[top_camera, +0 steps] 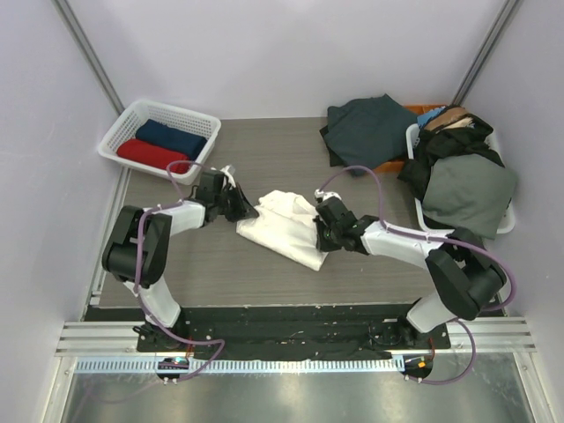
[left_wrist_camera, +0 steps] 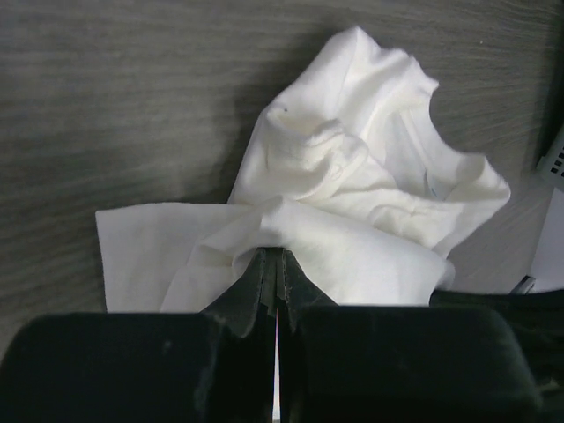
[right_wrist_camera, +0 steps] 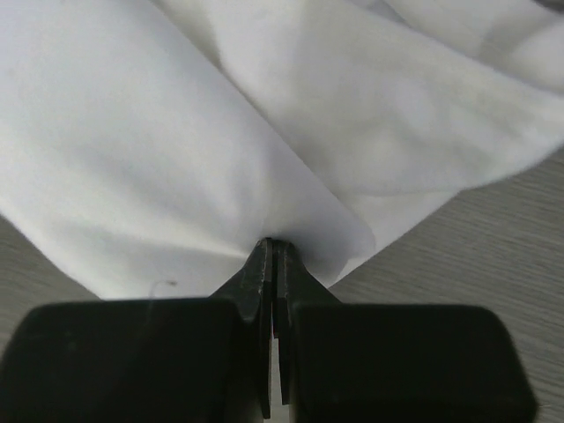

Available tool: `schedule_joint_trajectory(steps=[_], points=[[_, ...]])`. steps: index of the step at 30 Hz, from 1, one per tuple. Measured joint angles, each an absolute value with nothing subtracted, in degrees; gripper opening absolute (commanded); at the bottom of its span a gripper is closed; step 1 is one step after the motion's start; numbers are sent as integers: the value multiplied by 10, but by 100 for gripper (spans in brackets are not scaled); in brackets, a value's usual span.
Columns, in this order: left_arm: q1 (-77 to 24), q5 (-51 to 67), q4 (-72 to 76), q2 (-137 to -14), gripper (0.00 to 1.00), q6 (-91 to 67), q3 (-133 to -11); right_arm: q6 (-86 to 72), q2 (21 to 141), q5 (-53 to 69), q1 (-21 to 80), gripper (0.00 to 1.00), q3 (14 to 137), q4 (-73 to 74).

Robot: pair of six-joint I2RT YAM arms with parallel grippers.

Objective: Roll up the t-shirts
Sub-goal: Roll the T-shirt to the center of the board.

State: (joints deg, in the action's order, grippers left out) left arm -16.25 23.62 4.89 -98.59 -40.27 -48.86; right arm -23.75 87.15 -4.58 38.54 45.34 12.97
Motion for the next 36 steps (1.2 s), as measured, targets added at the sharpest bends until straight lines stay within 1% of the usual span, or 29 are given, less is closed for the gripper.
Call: schedule_joint_trajectory(steps=[5,9,12,14,17,18,20,21,22,23,24,26,30,32,33,36], points=[[-185,236,56,-1051,0,-367,-563,-281,843,-62,479,1,435,141],[-231,242,60,-1105,0,-341,-631,-315,819,-66,549,1,435,167],[-256,253,69,-1131,0,-338,-660,-329,796,-81,557,7,437,196],[-268,264,69,-1146,5,-338,-679,-335,781,-104,556,10,448,229],[-270,270,66,-1149,13,-338,-689,-339,770,-140,554,25,477,270],[-269,270,63,-1147,16,-338,-691,-339,768,-155,554,33,492,284],[-267,268,54,-1139,21,-338,-693,-340,766,-175,556,41,517,309],[-266,265,47,-1131,22,-337,-693,-340,769,-190,558,54,536,325],[-264,261,36,-1119,24,-338,-693,-341,773,-206,565,63,559,343],[-262,258,28,-1108,25,-338,-693,-345,781,-220,572,78,583,359],[-259,255,19,-1093,25,-339,-693,-347,794,-241,582,99,611,372],[-249,252,8,-1060,27,-345,-692,-357,826,-275,612,100,666,394],[-185,249,15,-953,28,-379,-650,-366,906,-332,662,94,759,436],[-147,244,14,-900,28,-397,-621,-372,965,-364,684,90,817,468],[-118,238,16,-869,28,-408,-602,-375,997,-378,693,84,847,481],[-62,227,14,-803,28,-436,-557,-387,1101,-422,710,84,951,542]])
